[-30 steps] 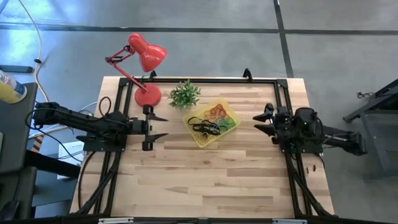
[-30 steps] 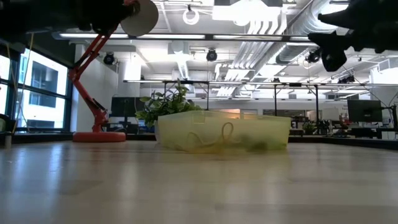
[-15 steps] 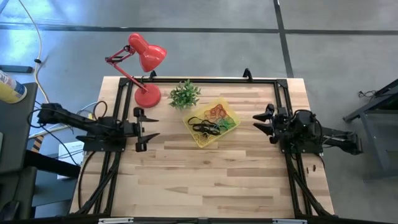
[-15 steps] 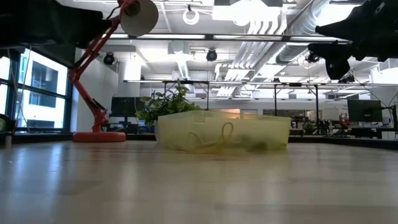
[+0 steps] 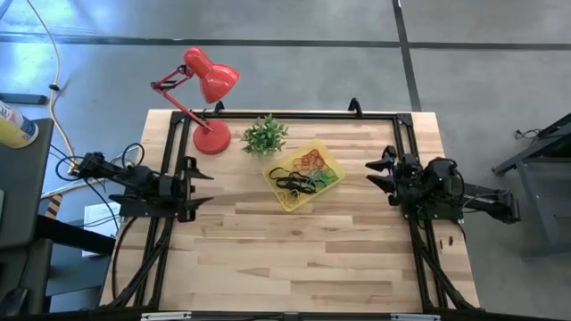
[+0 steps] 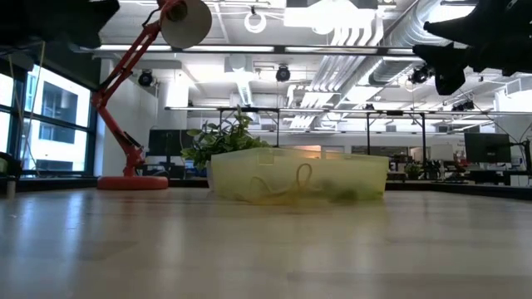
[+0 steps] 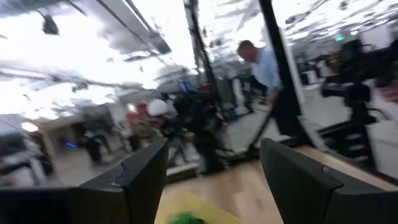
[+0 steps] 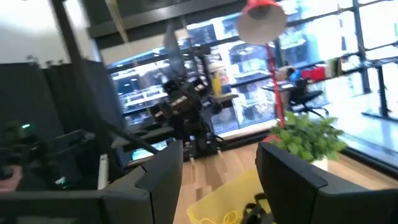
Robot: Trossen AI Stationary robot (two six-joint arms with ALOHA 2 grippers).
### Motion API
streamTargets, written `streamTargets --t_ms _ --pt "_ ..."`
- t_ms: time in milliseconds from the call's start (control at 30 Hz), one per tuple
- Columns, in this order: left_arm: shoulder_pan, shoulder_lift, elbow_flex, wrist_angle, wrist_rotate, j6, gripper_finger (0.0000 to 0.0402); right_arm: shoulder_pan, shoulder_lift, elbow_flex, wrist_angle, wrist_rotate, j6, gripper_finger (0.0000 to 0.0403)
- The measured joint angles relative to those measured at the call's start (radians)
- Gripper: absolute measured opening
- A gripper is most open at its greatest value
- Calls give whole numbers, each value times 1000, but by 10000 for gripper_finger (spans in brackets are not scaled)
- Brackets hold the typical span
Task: Pick and place rubber bands into bin
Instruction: Return to Home Position
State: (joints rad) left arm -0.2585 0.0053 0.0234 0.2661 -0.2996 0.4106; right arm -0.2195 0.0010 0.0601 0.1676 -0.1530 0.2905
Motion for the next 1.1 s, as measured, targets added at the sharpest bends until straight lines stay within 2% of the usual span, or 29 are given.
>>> streamTargets --t_ms 167,333,533,833,967,1100 --pt "32 -1 -13 -44 103 -35 244 -39 0 0 -29 -121 24 193" --pt "69 1 -16 -210 45 -89 244 -49 0 0 -87 -166 45 193" --pt "97 4 -14 -212 42 -64 244 -44 4 -50 -95 -160 76 193" --pt "108 6 -14 -212 42 -67 244 87 6 -50 -86 97 -4 193" --pt "108 6 -14 -212 43 -67 244 157 7 -51 -128 257 -33 193" --pt "108 6 -14 -212 45 -67 244 175 17 -51 -123 293 -70 193"
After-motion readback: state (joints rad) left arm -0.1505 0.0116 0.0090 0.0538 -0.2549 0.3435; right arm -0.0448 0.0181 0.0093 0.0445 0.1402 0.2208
